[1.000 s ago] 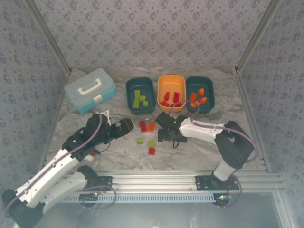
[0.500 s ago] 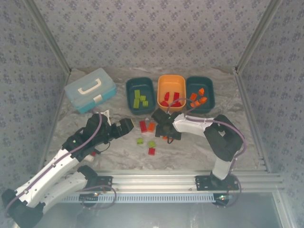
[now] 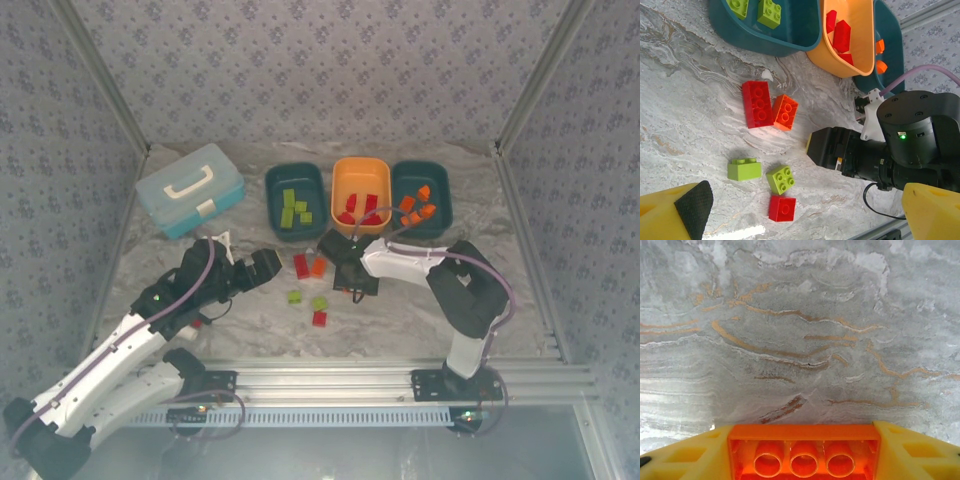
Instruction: Sort the legos into containers by color
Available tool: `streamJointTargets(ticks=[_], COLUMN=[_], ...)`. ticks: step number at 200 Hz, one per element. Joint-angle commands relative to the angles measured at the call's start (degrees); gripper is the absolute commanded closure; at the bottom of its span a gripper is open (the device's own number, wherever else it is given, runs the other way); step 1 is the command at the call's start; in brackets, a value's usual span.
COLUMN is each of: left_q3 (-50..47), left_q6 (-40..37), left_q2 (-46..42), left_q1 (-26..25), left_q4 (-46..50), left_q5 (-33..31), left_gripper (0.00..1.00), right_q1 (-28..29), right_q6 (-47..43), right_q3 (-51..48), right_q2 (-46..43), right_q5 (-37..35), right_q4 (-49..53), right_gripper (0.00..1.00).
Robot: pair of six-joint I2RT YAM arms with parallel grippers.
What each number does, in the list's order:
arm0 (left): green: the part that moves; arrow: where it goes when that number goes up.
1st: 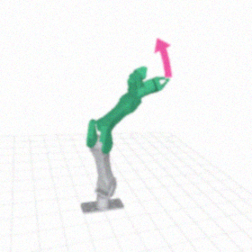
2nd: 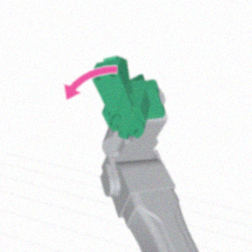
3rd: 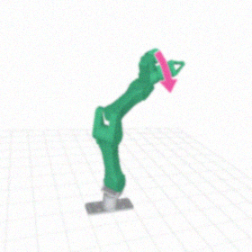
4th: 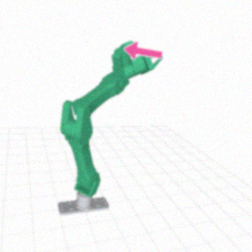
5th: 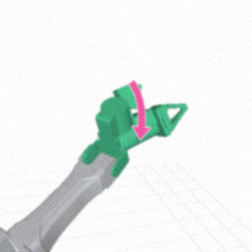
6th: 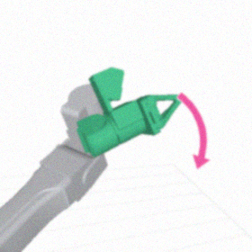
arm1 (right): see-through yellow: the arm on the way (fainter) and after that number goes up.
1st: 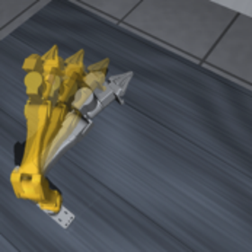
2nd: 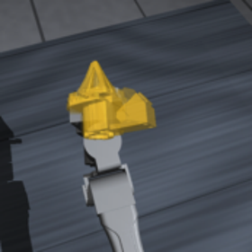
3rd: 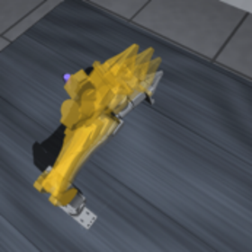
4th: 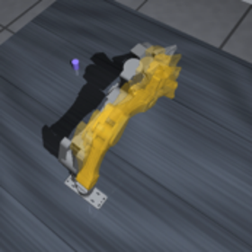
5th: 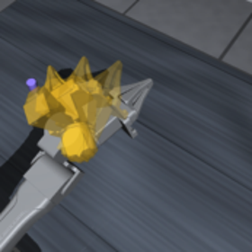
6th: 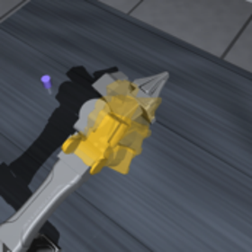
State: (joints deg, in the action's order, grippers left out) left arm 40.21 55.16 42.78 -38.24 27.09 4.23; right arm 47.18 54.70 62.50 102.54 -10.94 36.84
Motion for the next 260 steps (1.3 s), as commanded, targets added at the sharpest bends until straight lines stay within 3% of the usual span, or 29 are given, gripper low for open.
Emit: streamJointTargets(ticks=[1, 48, 91, 133, 167, 209, 260], left_q3=[0.8, 1.8, 10.5, 24.8, 35.5, 41.2, 43.5], left_q6=[0.3, 0.7, 0.5, -0.6, -1.4, -2.2, -2.4], left_q2=[-0.8, 2.4, 20.1, 39.7, 52.2, 59.7, 63.8], left_q1=[0.1, -0.2, -1.3, -0.4, -0.1, 1.2, 1.6], left_q4=[-1.1, -6.8, -20.9, -27.3, -27.6, -27.4, -27.1], left_q5=[0.6, 4.5, 12.0, 16.2, 18.6, 19.5, 20.4], left_gripper=[0.01, 0.01, 0.01, 0.01, 0.02, 0.02, 0.03], right_q1=[1.1, -0.5, -16.7, -31.3, -38.2, -40.4, -41.0], right_q6=[1.2, -1.4, -12.3, -17.5, -12.0, -6.5, -3.7], right_q3=[0.3, 3.5, 11.5, 24.9, 38.0, 49.2, 55.5], right_q2=[-0.4, -9.7, -13.6, -1.0, 13.4, 25.4, 32.6], right_q5=[-2.7, -8.1, -7.0, -1.9, 5.5, 7.4, 9.0], right_q4=[2.7, 9.1, 8.5, 3.0, 2.2, 3.6, 5.0], right_gripper=[0.44, 0.46, 0.45, 0.46, 0.46, 0.46, 0.40])
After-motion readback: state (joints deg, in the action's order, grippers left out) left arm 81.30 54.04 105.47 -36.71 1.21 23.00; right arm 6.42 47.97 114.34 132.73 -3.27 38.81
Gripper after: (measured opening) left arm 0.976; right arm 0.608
